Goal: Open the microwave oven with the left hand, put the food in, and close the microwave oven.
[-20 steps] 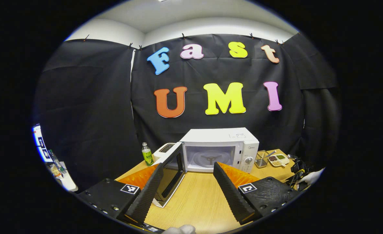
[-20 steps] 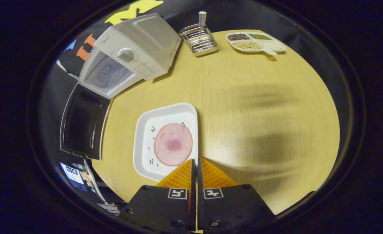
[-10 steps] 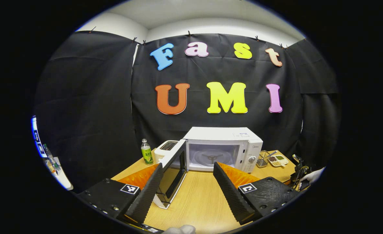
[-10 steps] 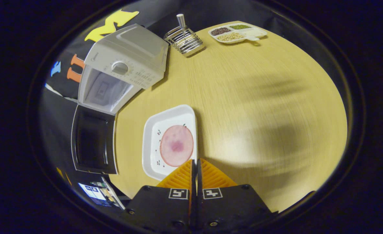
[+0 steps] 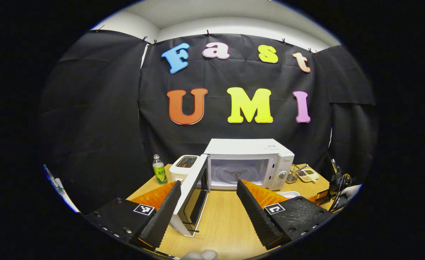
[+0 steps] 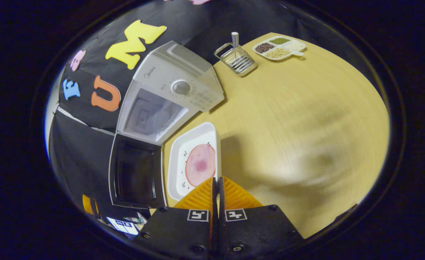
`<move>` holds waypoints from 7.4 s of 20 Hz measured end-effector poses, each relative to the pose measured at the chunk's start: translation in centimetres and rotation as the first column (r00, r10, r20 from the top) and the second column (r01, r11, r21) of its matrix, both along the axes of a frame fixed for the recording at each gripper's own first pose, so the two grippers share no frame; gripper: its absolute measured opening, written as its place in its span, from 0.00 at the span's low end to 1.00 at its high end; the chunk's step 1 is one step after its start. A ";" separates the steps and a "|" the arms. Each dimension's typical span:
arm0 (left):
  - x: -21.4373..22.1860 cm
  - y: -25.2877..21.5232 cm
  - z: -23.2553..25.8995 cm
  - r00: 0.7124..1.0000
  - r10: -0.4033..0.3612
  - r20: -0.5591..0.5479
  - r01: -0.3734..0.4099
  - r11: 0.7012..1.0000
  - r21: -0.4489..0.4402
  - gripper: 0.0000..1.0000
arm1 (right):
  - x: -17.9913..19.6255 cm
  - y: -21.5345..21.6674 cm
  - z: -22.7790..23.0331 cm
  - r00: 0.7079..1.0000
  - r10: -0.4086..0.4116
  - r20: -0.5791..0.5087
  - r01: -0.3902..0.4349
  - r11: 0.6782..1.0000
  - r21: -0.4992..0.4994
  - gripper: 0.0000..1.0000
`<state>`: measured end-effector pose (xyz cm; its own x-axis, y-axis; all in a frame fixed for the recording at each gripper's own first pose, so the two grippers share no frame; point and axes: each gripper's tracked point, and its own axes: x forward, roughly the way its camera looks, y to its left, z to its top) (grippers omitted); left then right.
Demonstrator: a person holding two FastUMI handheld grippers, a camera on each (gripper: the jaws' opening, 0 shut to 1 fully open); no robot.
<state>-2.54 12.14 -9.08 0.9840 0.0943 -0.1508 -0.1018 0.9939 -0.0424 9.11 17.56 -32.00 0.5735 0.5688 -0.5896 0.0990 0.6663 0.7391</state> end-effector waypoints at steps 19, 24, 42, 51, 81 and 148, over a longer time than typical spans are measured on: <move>4.2 -0.2 -1.9 0.996 -0.087 -0.019 0.088 0.990 0.112 0.95 | 17.1 17.2 2.3 0.884 -0.451 0.124 0.445 0.892 0.073 0.04; 4.5 1.2 -2.0 0.999 -0.047 -0.010 0.048 0.991 0.123 0.95 | 22.5 19.4 3.8 0.812 -0.564 0.151 0.546 0.825 0.145 0.04; 3.1 2.9 -2.6 1.000 0.003 -0.015 -0.001 0.993 0.120 0.95 | 24.3 17.5 4.9 0.768 -0.522 0.372 0.567 0.824 -0.015 1.00; 4.1 2.8 0.8 0.999 -0.006 0.031 0.003 0.995 0.104 0.95 | 15.9 7.2 16.1 0.746 -0.198 0.636 0.446 0.858 -0.256 1.00; 4.0 18.8 -16.1 0.982 0.152 -0.114 -0.156 0.988 -0.024 0.00 | -2.7 -1.6 30.9 0.733 0.105 0.672 0.352 0.786 -0.507 1.00; 26.7 -22.1 -14.1 0.883 -0.468 -0.033 0.469 0.879 0.079 0.00 | -2.6 -18.6 28.0 0.812 -0.100 0.575 0.489 0.655 -0.576 1.00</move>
<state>24.14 -9.93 -23.22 0.9143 -0.3649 -0.1757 0.3770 0.9254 0.0399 6.47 -1.00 -3.98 0.9317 -0.1264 -0.3405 0.1704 0.9800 0.1025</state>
